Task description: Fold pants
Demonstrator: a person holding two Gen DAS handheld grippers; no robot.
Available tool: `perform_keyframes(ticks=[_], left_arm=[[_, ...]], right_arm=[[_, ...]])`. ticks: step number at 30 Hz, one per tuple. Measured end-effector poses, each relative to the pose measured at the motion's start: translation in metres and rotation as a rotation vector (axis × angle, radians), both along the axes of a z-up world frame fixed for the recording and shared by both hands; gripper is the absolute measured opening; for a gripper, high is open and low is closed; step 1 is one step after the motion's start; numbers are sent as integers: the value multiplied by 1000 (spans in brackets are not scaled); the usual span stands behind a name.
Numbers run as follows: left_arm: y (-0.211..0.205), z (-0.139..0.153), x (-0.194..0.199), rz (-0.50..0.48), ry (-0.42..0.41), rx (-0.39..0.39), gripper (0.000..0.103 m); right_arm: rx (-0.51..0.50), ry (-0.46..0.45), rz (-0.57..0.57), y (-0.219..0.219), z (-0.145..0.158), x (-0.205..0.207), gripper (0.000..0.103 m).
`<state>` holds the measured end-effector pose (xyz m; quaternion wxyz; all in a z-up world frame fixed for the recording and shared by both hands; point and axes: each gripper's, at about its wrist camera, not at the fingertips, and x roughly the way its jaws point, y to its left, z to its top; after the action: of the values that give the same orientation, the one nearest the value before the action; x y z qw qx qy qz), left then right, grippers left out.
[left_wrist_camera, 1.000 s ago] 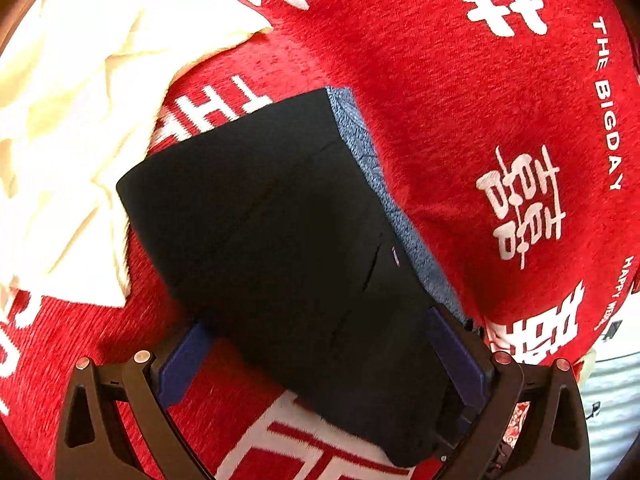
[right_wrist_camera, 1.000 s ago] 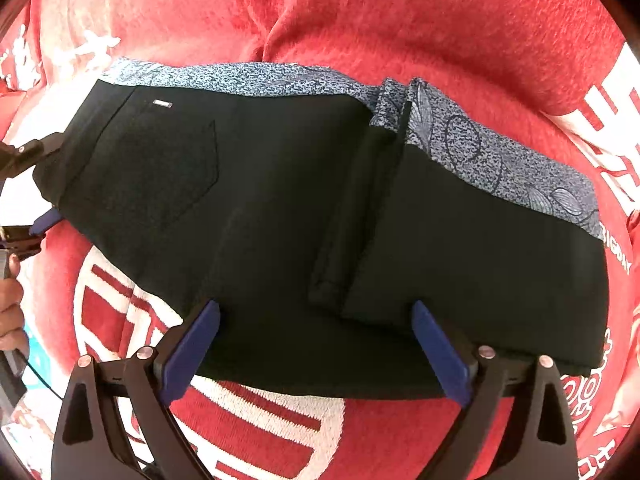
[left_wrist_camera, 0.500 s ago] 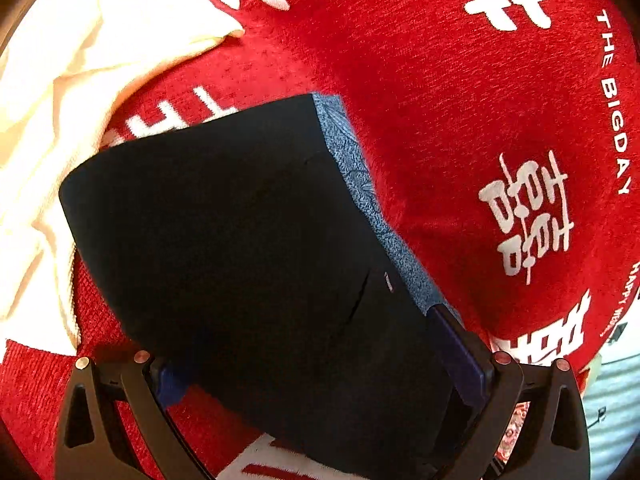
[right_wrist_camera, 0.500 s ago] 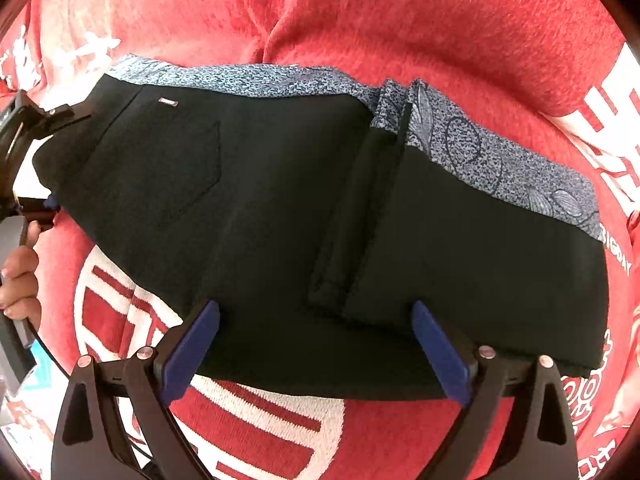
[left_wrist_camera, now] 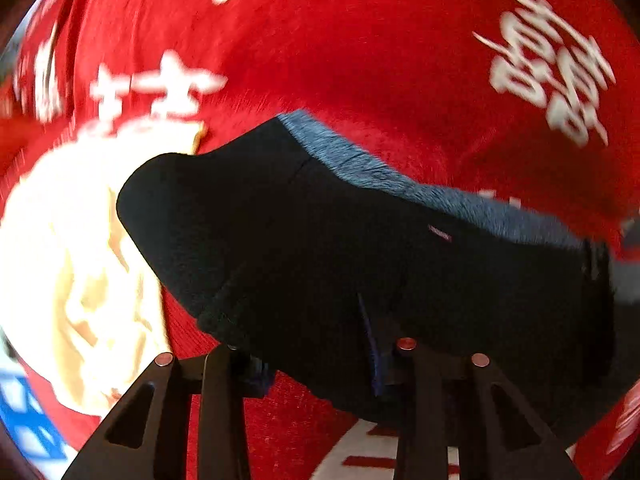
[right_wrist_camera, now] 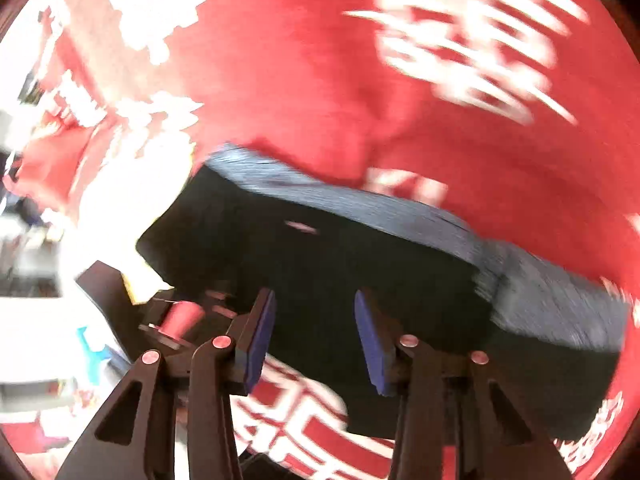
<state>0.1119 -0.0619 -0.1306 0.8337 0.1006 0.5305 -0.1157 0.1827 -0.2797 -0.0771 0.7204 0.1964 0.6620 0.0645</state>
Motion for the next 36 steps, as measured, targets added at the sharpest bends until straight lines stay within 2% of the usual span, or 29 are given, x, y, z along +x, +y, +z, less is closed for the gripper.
perform_keyframes(ticks=[1,2,3,6,7,13,16,17,18,19,21,24,29,33,36], left_arm=[[-7,2,-4,-27,-27,36,36],[-7,3,-6,-41,-42,56,36],[-12,5,-10,-61,-61,82,36],[-22,7,-16,-97,-99,126,36],[-23,8,-17,-104,-107,135,36],[-28,12,-18,-118,-130,166,36],[-30,14,-20,-122,-139,174,36],[-32,17,-25,-127,-144,179,36],[-33,18,-28,-130,-146,181,36],[-34,18,-28,-134,-135,180,36],[-36,19,-31,-139,-127,176,36],[-48,32,-39,-190,-165,177,36],[-73,65,-55,-249,-216,143,36],[-98,100,-71,-303,-238,82,36],[-121,126,-85,-348,-238,20,36]], right_arm=[[9,18,66,18,2,20,72],[10,29,111,31,2,34,81],[6,40,160,46,2,45,85],[-30,37,305,95,7,80,85],[-43,62,353,112,3,94,85],[-4,243,421,155,-34,130,85],[-42,320,426,164,-60,129,85],[-59,351,438,165,-69,126,84],[-69,372,446,166,-76,124,65],[-62,387,440,162,-81,120,32],[-37,364,405,153,-77,119,20],[-8,288,383,132,-57,114,17],[119,147,281,72,-14,86,17],[215,51,181,19,17,56,17],[283,-42,101,-29,40,20,17]])
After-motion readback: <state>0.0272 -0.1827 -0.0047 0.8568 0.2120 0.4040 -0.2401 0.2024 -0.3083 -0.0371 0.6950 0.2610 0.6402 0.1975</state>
